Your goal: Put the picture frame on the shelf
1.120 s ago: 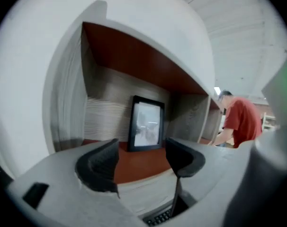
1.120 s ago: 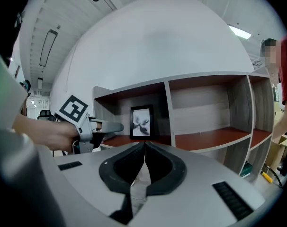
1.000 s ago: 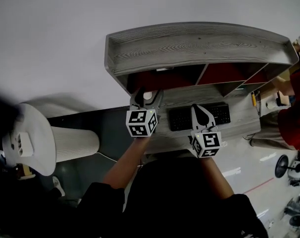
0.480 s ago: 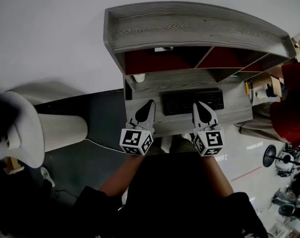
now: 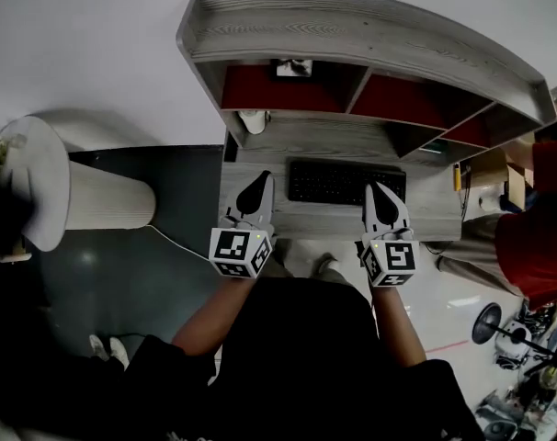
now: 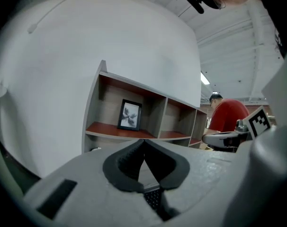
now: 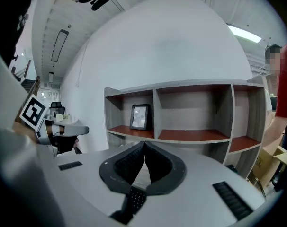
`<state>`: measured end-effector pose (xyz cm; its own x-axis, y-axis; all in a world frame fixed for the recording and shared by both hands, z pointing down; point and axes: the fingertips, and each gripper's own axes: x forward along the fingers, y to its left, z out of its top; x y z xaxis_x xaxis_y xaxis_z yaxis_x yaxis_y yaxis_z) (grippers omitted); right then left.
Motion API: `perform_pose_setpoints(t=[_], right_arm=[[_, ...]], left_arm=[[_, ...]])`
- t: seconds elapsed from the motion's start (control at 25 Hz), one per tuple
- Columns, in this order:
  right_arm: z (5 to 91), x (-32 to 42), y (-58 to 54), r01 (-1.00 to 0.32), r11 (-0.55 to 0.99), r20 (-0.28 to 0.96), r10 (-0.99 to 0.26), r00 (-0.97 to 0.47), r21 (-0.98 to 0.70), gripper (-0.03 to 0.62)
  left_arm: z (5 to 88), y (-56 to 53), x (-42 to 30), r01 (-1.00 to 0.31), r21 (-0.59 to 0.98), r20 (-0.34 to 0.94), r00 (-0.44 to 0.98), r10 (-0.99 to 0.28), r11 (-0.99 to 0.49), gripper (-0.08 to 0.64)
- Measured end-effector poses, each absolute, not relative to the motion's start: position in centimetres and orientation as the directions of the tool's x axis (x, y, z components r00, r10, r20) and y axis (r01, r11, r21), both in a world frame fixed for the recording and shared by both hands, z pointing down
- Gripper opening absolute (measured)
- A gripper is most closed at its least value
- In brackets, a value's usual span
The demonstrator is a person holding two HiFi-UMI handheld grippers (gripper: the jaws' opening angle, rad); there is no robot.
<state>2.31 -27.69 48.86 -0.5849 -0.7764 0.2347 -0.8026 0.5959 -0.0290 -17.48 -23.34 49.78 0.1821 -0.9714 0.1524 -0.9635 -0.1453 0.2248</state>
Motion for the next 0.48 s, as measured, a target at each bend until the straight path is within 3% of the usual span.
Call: perform_pose_setpoints(t=[0.16, 0.48], right_arm=[[48.7, 5.0, -27.1, -0.772, 0.635, 0.224, -0.749, -0.624, -0.030, 0.014], [49.0, 8.1, -25.4, -0.721, 0.693, 0.225, -0.698, -0.680, -0.028, 0.014]], left_arm=[[50.2, -21.9, -13.7, -0.954, 0.270, 0.138, 0.172, -0.975, -0.130, 0.018], [49.1, -19.1, -9.9, -0.975, 0.214, 0.122, 0.087, -0.989, -0.059, 0.018]])
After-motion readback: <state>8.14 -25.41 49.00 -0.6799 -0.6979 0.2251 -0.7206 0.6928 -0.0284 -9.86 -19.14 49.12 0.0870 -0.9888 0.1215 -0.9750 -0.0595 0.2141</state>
